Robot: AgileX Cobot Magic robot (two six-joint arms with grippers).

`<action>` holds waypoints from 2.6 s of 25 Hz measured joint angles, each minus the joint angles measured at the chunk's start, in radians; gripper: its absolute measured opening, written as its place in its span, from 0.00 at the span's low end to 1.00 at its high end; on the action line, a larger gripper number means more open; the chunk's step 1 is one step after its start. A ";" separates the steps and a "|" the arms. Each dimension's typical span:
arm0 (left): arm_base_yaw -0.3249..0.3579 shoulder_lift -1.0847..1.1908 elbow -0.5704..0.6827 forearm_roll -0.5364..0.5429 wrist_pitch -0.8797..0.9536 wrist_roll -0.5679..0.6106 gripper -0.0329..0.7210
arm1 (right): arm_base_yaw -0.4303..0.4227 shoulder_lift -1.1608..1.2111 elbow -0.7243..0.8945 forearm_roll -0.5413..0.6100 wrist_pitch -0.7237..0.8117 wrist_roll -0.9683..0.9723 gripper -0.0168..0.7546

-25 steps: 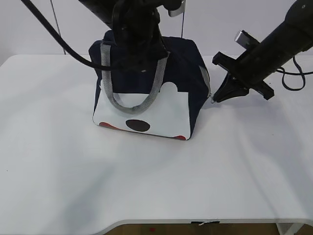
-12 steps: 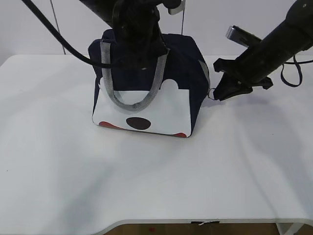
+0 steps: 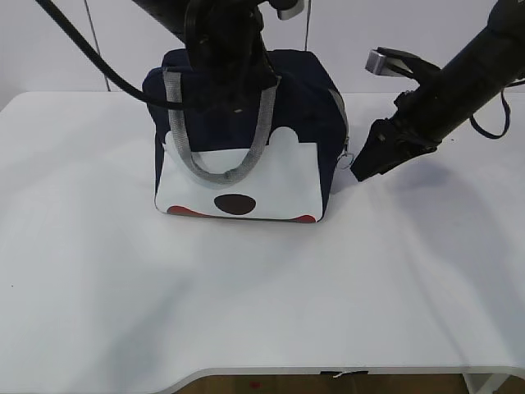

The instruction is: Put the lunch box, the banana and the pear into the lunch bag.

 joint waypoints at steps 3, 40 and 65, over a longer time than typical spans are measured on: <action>0.000 0.000 0.000 0.000 0.000 -0.001 0.07 | 0.000 -0.006 0.000 0.035 0.039 -0.143 0.66; 0.008 -0.194 0.000 0.409 0.423 -0.259 0.66 | 0.000 -0.122 -0.128 -0.076 0.122 -0.320 0.66; 0.282 -0.666 0.122 0.175 0.488 -0.627 0.66 | 0.000 -0.588 0.057 -0.132 0.145 0.119 0.66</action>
